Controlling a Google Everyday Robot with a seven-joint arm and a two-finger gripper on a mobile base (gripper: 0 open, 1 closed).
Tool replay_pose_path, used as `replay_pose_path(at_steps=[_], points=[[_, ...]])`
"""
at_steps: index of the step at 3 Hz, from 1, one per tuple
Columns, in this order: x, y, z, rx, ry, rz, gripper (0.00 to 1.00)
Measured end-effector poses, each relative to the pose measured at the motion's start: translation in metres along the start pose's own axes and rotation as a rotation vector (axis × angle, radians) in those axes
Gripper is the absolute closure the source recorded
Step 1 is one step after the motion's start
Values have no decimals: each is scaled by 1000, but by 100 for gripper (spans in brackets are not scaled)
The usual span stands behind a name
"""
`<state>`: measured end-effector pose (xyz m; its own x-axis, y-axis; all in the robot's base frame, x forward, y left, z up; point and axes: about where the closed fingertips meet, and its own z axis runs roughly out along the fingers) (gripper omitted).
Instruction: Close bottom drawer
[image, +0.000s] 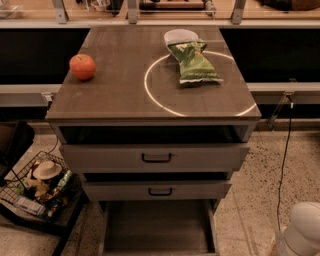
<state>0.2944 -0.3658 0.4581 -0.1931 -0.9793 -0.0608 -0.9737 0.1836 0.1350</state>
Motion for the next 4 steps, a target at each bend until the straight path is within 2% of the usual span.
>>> replay_pose_path(at_steps=[1,2,3,4], points=[[0,0,0,0,0,0,100],[-4,-7,31,-9,-17,6,100],[-4,-10,93,-13,-44,2,100],[-8,-8,144,11,-74,-39,100]])
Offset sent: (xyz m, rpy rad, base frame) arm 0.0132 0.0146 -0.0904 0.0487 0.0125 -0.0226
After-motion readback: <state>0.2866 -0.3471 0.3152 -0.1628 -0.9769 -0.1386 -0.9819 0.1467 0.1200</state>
